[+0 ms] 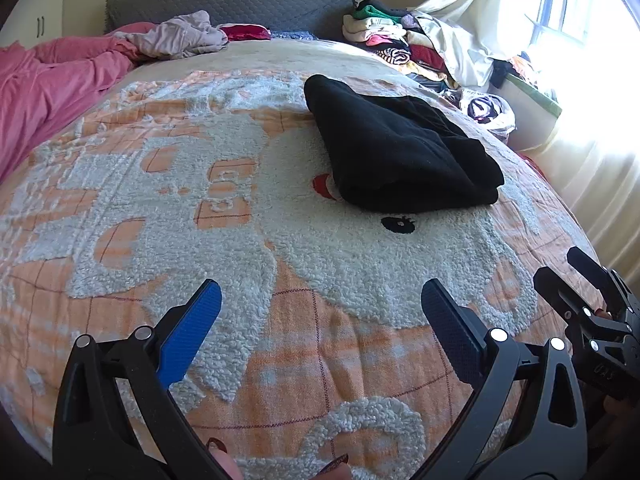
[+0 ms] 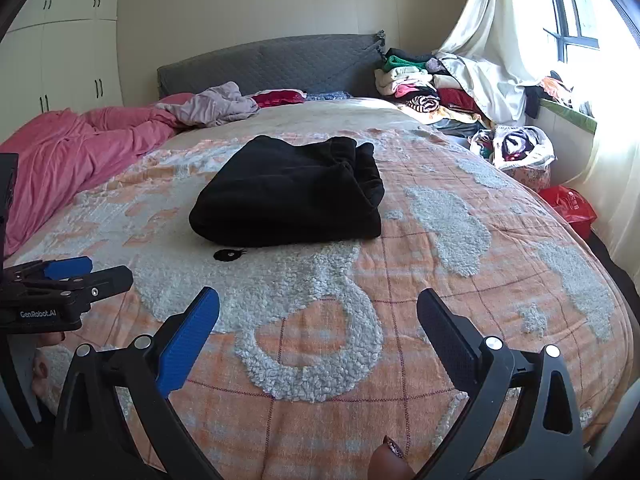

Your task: Fold small clothes

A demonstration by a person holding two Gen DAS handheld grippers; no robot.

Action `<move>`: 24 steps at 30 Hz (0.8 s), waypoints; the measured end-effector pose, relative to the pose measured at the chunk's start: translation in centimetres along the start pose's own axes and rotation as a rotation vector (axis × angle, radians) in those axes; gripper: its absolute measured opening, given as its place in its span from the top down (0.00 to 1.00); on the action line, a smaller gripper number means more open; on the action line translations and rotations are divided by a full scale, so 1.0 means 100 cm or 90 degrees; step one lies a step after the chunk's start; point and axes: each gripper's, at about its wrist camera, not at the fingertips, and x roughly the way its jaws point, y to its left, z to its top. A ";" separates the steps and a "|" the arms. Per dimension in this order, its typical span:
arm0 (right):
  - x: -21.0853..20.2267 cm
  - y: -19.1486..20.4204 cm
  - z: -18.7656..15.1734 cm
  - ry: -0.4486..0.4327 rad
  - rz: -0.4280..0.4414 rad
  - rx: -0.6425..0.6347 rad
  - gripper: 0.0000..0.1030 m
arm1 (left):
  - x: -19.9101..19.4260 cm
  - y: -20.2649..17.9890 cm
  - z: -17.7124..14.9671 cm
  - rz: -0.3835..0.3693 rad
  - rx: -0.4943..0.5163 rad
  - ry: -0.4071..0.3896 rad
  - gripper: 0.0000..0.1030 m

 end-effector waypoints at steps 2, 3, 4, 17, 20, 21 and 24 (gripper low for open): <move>-0.001 0.000 0.001 -0.006 -0.001 0.000 0.04 | 0.000 0.001 0.000 0.000 -0.002 0.000 0.09; -0.001 -0.001 0.001 -0.007 -0.002 0.001 0.04 | 0.000 0.001 0.001 0.000 0.000 0.000 0.09; 0.000 -0.002 0.001 -0.006 -0.002 0.002 0.04 | 0.000 0.001 0.001 0.001 0.000 -0.001 0.09; 0.005 -0.007 -0.001 0.005 -0.007 0.016 0.04 | -0.002 0.000 0.003 0.022 0.006 -0.002 0.09; 0.006 -0.008 -0.001 0.007 -0.008 0.018 0.04 | -0.001 0.000 0.003 0.026 0.009 0.001 0.09; 0.006 -0.008 -0.001 0.007 -0.008 0.019 0.04 | -0.002 -0.001 0.003 0.026 0.010 0.000 0.09; 0.006 -0.010 -0.002 0.008 -0.008 0.024 0.04 | -0.002 -0.001 0.003 0.024 0.008 -0.001 0.09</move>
